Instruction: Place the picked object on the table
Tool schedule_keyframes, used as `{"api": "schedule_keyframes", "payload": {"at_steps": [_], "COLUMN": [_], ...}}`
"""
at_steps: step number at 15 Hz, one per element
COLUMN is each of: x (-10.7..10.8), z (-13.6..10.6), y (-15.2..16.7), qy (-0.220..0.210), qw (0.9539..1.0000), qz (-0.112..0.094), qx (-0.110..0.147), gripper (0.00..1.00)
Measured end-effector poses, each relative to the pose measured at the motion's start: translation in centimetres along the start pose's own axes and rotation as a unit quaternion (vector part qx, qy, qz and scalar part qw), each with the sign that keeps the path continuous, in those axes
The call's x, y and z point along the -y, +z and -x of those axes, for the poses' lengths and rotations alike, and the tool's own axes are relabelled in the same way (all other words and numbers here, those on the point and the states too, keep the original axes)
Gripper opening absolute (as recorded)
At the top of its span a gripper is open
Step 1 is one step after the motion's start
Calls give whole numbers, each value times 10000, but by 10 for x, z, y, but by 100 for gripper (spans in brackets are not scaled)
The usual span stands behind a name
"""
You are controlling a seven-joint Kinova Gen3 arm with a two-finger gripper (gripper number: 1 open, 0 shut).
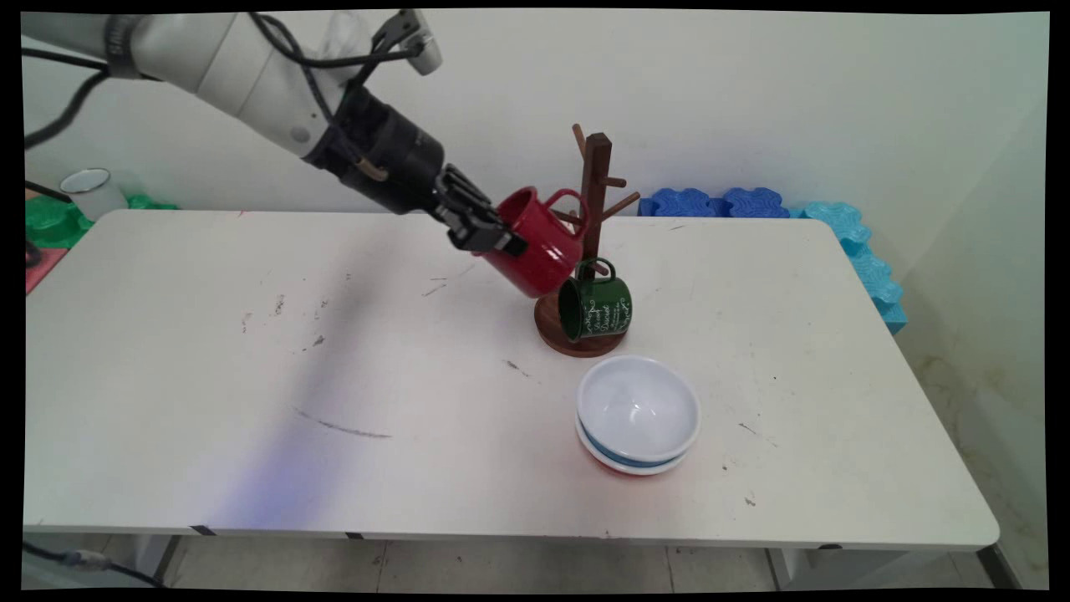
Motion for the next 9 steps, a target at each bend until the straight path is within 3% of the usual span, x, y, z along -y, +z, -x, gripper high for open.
{"api": "schedule_keyframes", "payload": {"at_steps": [9], "x": [21], "z": [30], "y": [-21], "qy": [404], "qw": [9978], "qz": [-295], "qx": [438], "gripper": [0]}}
